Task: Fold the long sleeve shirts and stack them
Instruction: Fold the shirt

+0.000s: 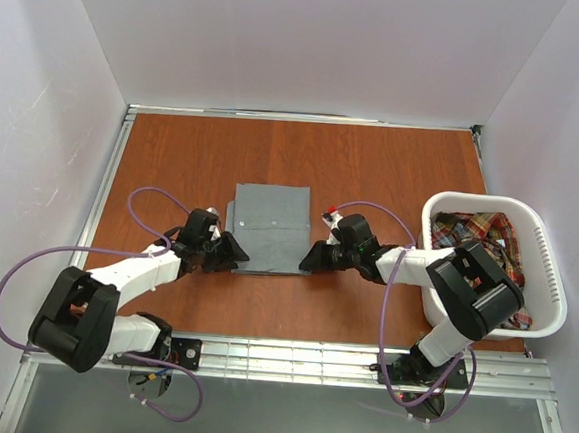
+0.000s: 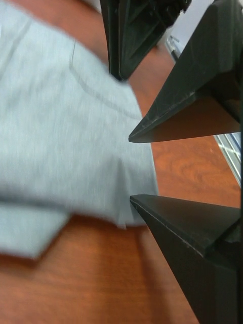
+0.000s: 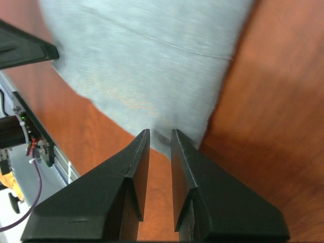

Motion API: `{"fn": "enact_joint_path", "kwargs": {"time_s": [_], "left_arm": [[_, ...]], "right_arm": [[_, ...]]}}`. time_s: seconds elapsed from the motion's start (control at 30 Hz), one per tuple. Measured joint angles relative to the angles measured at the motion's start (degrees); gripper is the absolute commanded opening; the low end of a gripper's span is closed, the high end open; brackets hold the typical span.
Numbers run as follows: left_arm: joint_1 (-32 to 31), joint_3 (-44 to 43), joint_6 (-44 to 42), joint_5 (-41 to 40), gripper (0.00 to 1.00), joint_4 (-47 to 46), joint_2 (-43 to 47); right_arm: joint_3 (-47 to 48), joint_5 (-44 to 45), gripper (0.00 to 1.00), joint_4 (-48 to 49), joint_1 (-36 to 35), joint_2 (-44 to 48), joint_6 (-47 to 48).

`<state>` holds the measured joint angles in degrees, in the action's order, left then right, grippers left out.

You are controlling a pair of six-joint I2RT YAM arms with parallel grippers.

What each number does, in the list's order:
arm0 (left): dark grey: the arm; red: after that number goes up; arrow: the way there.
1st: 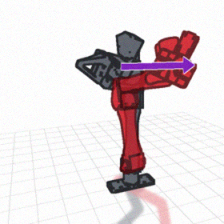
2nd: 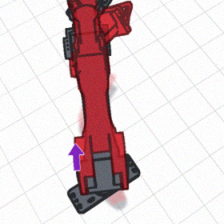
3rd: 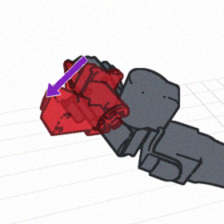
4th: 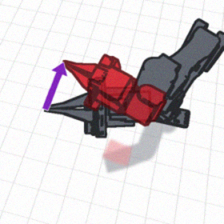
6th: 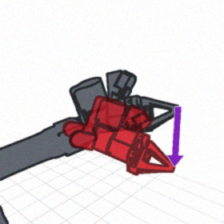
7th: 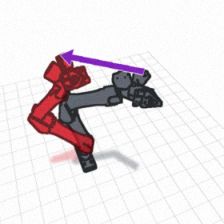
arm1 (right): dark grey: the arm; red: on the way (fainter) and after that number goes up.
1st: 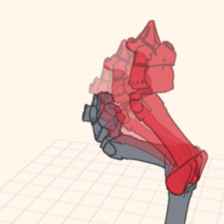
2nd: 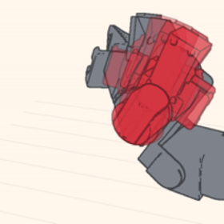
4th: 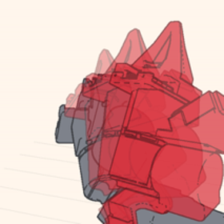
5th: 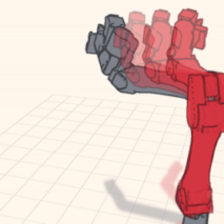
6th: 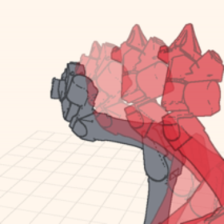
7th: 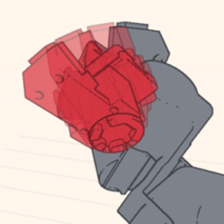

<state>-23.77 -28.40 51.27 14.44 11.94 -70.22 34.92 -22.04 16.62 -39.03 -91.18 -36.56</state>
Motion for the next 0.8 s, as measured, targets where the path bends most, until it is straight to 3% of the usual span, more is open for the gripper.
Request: {"fn": "enact_joint_path", "kwargs": {"time_s": [0.3, 0.47, 0.57, 0.8], "left_arm": [[1.6, 0.1, -0.9, -4.1, 0.44, 5.2, 0.4], [2.4, -7.8, -4.2, -7.9, 0.59, 9.9, 0.3], [2.4, -14.4, -6.6, -9.0, 0.63, 10.1, -2.0], [2.4, -25.5, -12.5, -11.1, 0.52, 9.5, -14.9]], "right_arm": [[-0.6, 1.8, 0.20, -5.8, -0.2, 3.3, 1.1], [4.9, 6.0, 0.27, -14.3, -0.4, 7.9, 5.4], [9.8, 8.4, 0.28, -17.1, -0.4, 8.4, 8.9], [20.0, 13.3, 0.28, -22.3, -2.6, 2.2, 19.5]]}}
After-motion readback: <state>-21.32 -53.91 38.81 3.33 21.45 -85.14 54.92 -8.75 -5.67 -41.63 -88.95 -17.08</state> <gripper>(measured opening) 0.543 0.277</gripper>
